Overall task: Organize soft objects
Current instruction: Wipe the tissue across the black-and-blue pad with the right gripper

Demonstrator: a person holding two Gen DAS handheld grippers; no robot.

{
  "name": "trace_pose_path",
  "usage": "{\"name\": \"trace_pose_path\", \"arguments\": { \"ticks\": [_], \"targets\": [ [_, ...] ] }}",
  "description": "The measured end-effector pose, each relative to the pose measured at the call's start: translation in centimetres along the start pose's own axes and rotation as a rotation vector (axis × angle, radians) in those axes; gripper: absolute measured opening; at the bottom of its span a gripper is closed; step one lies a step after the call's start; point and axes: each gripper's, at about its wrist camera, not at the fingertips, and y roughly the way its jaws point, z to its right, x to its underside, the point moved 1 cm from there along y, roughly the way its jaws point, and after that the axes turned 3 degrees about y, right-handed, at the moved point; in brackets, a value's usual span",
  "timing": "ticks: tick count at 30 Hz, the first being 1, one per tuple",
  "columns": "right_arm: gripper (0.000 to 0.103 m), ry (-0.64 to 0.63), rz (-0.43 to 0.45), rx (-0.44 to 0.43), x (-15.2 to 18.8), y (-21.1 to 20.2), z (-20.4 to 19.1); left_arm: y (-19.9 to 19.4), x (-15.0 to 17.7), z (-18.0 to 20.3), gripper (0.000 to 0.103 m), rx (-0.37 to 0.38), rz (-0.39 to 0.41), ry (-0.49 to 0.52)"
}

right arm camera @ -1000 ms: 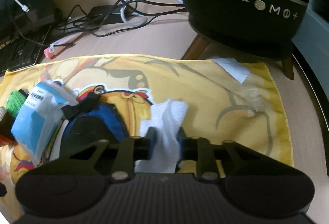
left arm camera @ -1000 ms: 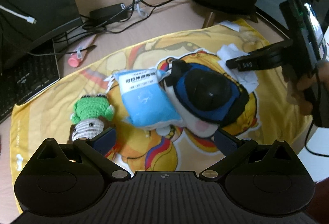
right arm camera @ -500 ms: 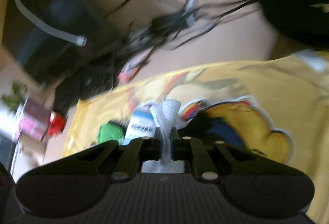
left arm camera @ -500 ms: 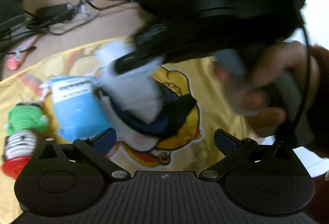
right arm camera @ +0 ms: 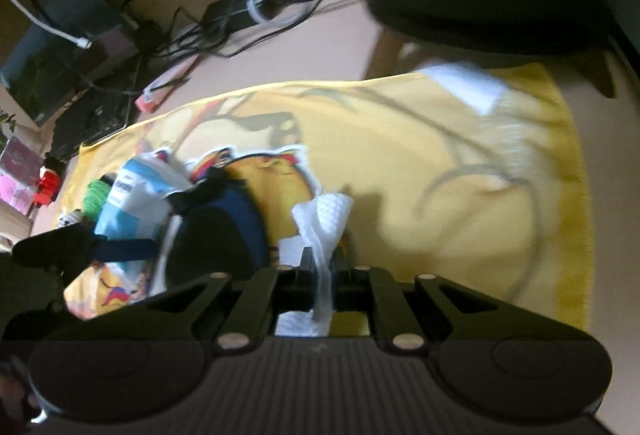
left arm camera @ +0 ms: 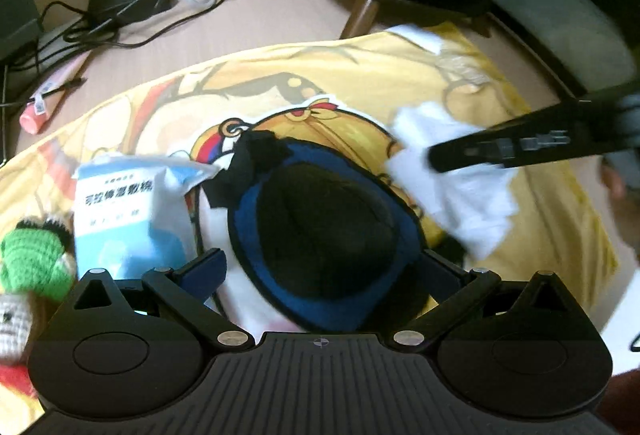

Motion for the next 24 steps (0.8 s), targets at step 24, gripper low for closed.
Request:
{"name": "trace_pose_path", "arguments": {
  "ticks": [24],
  "targets": [
    [0.008, -0.069, -0.147, -0.175, 2.7, 0.5, -6.0, -3.6, 2.0, -1.0, 0.103, 0.223, -0.104, 0.07]
  ]
}}
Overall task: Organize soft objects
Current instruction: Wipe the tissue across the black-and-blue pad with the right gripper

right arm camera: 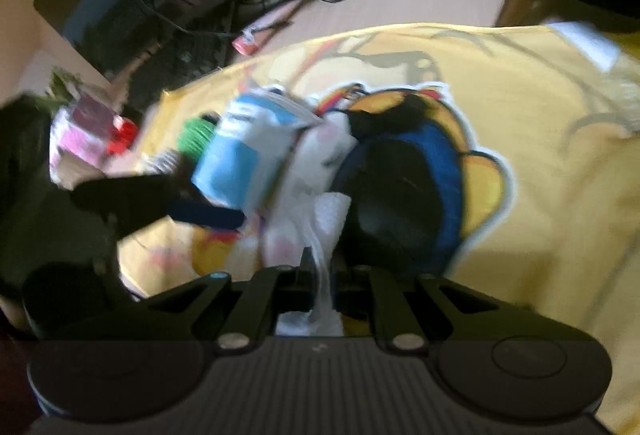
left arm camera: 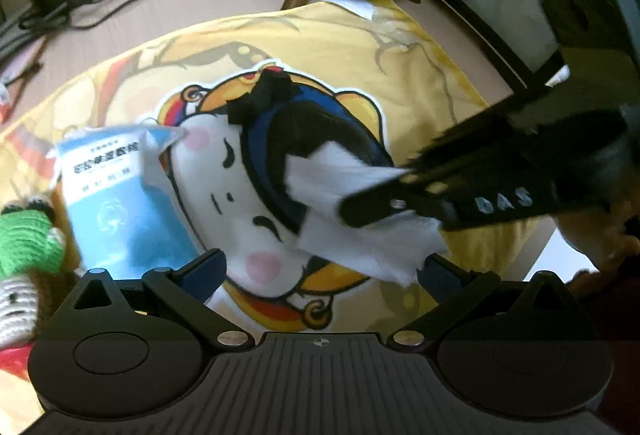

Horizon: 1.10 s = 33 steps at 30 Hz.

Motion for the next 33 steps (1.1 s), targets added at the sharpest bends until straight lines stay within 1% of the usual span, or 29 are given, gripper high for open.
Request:
{"name": "trace_pose_path", "arguments": {
  "ticks": [3, 6, 7, 10, 11, 15, 17, 18, 20, 22, 25, 29, 32, 33],
  "targets": [
    [0.008, 0.058, 0.014, 0.071, 0.3, -1.1, 1.9, 1.5, -1.2, -0.2, 0.103, 0.011, -0.019, -0.069],
    [0.008, 0.114, 0.056, 0.171, 0.4, -2.2, 3.3, 2.7, -1.9, -0.8, 0.103, 0.028, -0.038, -0.157],
    [0.008, 0.133, 0.075, 0.176, 0.3, -2.7, 3.6, 3.0, -2.1, -0.9, 0.103, 0.026, -0.039, -0.165],
    [0.008, 0.189, 0.149, 0.14, -0.2, -4.0, 4.3, 3.5, -2.5, -0.6, 0.103, 0.0, -0.034, -0.145],
    [0.008, 0.205, 0.158, 0.122, -0.5, -4.0, 4.5, 3.6, -2.6, -0.5, 0.103, 0.004, -0.034, -0.139],
    [0.008, 0.266, 0.135, 0.073, -0.9, -2.7, 5.7, 4.0, -3.3, -0.1, 0.103, 0.033, -0.032, -0.116],
    [0.008, 0.277, 0.119, 0.072, -0.8, -2.0, 6.4, 4.3, -3.6, -0.1, 0.103, 0.046, -0.035, -0.106],
    [0.008, 0.282, 0.114, 0.074, -0.9, -1.6, 6.7, 4.4, -3.7, -0.2, 0.103, 0.053, -0.03, -0.104],
    [0.008, 0.289, 0.114, 0.048, -0.9, -1.3, 7.2, 4.5, -4.0, -0.5, 0.103, 0.068, -0.012, -0.111],
    [0.009, 0.29, 0.111, 0.028, -0.9, -1.2, 7.6, 4.5, -4.2, -1.1, 0.103, 0.094, 0.017, -0.137],
    [0.009, 0.293, 0.114, 0.003, -0.6, -1.3, 7.9, 4.2, -4.5, -2.0, 0.103, 0.178, 0.068, -0.199],
    [0.009, 0.327, 0.119, -0.033, -0.6, -1.1, 8.5, 3.6, -4.7, -2.8, 0.103, 0.218, 0.125, -0.252],
    [0.009, 0.353, 0.119, -0.059, -0.5, -1.0, 9.1, 2.5, -5.0, -3.3, 0.103, 0.258, 0.19, -0.285],
    [0.009, 0.361, 0.118, -0.066, -0.5, -1.0, 9.2, 2.2, -5.2, -3.3, 0.103, 0.289, 0.21, -0.283]
  ]
}}
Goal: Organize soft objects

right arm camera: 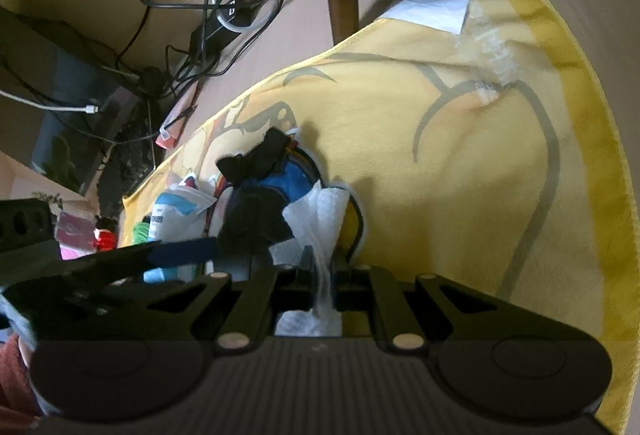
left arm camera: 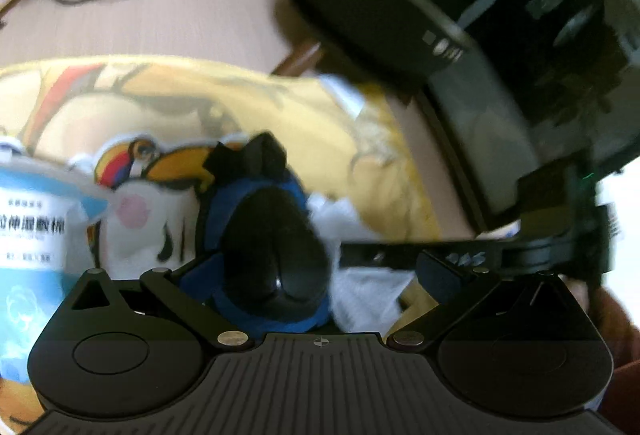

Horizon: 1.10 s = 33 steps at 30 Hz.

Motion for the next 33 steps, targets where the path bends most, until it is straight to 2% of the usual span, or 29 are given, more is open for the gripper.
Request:
{"name": "trace_pose_path", "arguments": {
  "ticks": [3, 6, 10, 12, 16, 20, 24, 28, 33],
  "targets": [
    [0.008, 0.021, -0.007, -0.022, 0.0, 0.2, 0.3, 0.2, -0.3, 1.1, 0.103, 0.17, -0.007, -0.013],
    [0.007, 0.044, -0.007, -0.034, 0.0, 0.1, 0.7, 0.1, -0.5, 2.3, 0.103, 0.131, -0.014, 0.043],
    [0.009, 0.024, 0.005, -0.01, 0.2, -0.3, 0.6, -1.0, -0.1, 0.8, 0.103, -0.051, -0.055, 0.02],
    [0.009, 0.016, 0.002, -0.006, 0.1, -0.1, 0.3, -1.1, 0.2, -0.2, 0.103, -0.101, -0.08, -0.01],
    [0.009, -0.007, -0.003, 0.014, 0.2, -0.1, -0.1, 0.5, 0.7, -1.9, 0.103, -0.101, -0.156, -0.102],
    [0.009, -0.019, -0.012, 0.012, 0.4, 0.1, -0.2, 1.7, 0.9, -1.0, 0.103, -0.103, -0.18, -0.051],
    [0.009, -0.002, -0.015, -0.01, 0.3, 0.0, 0.3, 2.3, 0.3, -1.0, 0.103, -0.094, -0.157, -0.037],
    [0.009, 0.02, -0.008, -0.025, 0.4, -0.1, 0.7, 2.0, 0.0, -2.3, 0.103, 0.003, -0.117, -0.144],
    [0.009, 0.035, -0.001, -0.03, 0.6, -0.2, 1.0, 1.0, -0.2, -2.3, 0.103, 0.073, -0.05, -0.167]
  ]
}}
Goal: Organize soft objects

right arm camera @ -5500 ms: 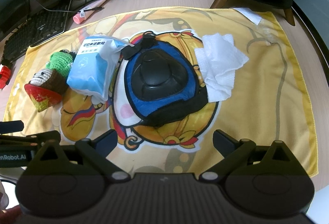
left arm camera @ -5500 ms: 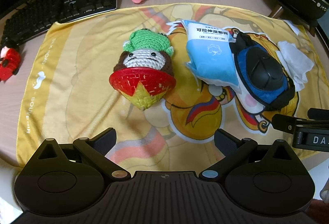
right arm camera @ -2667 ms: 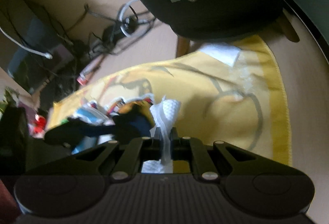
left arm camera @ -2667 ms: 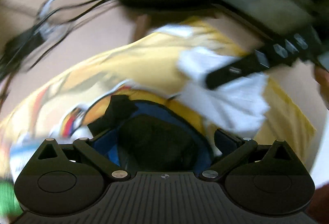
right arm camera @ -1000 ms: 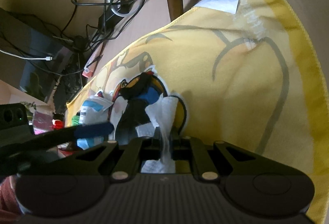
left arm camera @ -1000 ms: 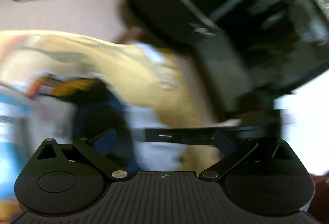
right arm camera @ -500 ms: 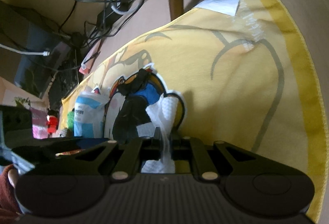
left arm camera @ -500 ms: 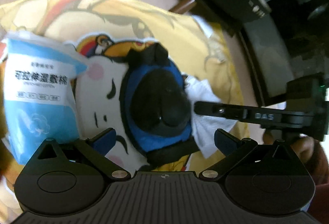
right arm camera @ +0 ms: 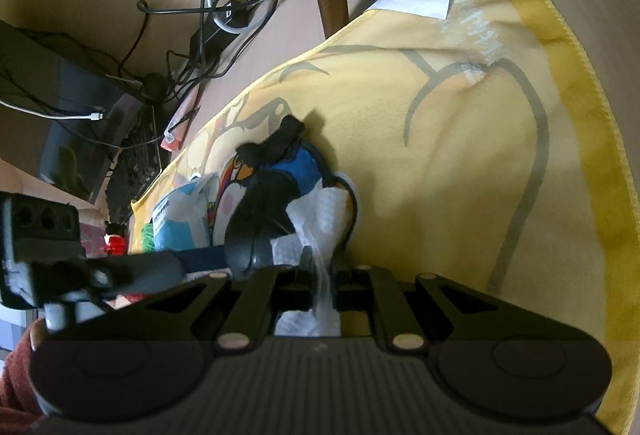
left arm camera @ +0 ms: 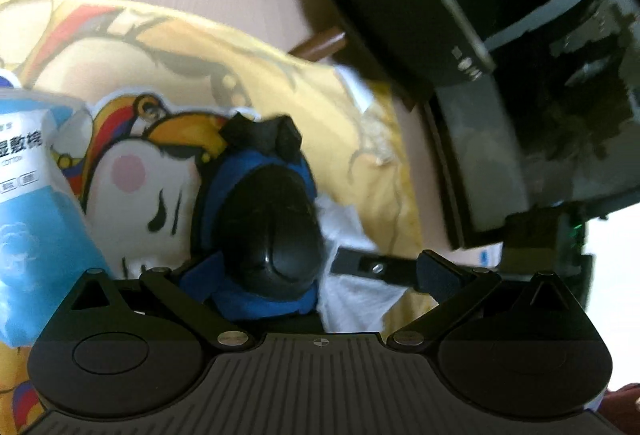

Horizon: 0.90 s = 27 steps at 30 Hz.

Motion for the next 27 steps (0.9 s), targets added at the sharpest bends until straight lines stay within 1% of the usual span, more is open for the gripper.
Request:
{"name": "trace_pose_path", "arguments": {
  "ticks": [2, 3, 4, 5, 7, 9, 11, 12, 13, 15, 17, 19, 21, 23, 25, 26, 27],
  "targets": [
    [0.009, 0.01, -0.006, -0.01, 0.0, 0.1, 0.1, -0.7, -0.2, 0.4, 0.103, 0.075, 0.033, 0.007],
    [0.009, 0.015, -0.009, -0.016, 0.0, 0.1, 0.2, -0.8, -0.2, 0.7, 0.103, 0.147, 0.032, 0.001],
    [0.009, 0.021, -0.011, -0.023, 0.0, 0.3, 0.2, -0.6, -0.2, 1.0, 0.103, 0.198, 0.026, -0.001],
    [0.009, 0.029, -0.012, -0.029, -0.2, 0.5, 0.2, -0.4, -0.2, 1.5, 0.103, 0.204, 0.019, 0.018],
    [0.008, 0.045, -0.015, -0.043, -0.4, 0.8, 0.2, 0.5, -0.1, 2.3, 0.103, 0.161, -0.012, 0.071],
    [0.009, 0.06, -0.018, -0.055, -0.6, 1.2, 0.2, 0.7, 0.0, 2.0, 0.103, 0.133, -0.027, 0.042],
    [0.01, 0.036, -0.005, -0.034, -0.6, 0.6, 0.0, 0.1, 0.1, 1.2, 0.103, 0.097, -0.038, -0.007],
    [0.01, 0.004, 0.019, -0.002, -0.7, 0.0, -0.2, -0.3, 0.2, 0.9, 0.103, 0.073, -0.046, -0.029],
    [0.009, -0.013, 0.037, 0.021, -0.9, -0.5, -0.3, -0.7, 0.3, 0.6, 0.103, 0.033, -0.065, -0.046],
    [0.009, -0.025, 0.072, 0.025, -1.6, -1.8, -0.4, -0.9, 0.9, 0.2, 0.103, -0.069, -0.128, -0.06],
    [0.009, -0.087, 0.114, 0.061, -2.5, -2.6, -1.4, -0.8, 1.7, 0.1, 0.103, -0.162, -0.172, -0.067],
    [0.009, -0.149, 0.157, 0.098, -3.4, -3.4, -2.3, -0.1, 2.2, 0.7, 0.103, -0.251, -0.201, -0.039],
    [0.009, -0.235, 0.163, 0.209, -4.4, -3.2, -3.1, 0.6, 2.4, 1.8, 0.103, -0.284, -0.203, 0.021],
    [0.01, -0.268, 0.135, 0.28, -4.6, -2.8, -2.8, 1.3, 2.4, 2.7, 0.103, -0.29, -0.203, 0.064],
    [0.018, -0.3, 0.108, 0.351, -4.9, -2.3, -2.6, 2.0, 2.4, 3.2, 0.103, -0.323, -0.209, 0.101],
    [0.029, -0.307, 0.112, 0.365, -4.8, -2.7, -2.5, 2.4, 2.5, 3.4, 0.103, -0.353, -0.213, 0.123],
    [0.037, -0.313, 0.117, 0.38, -4.7, -3.1, -2.4, 2.8, 2.5, 3.7, 0.103, -0.379, -0.212, 0.147]
  ]
}}
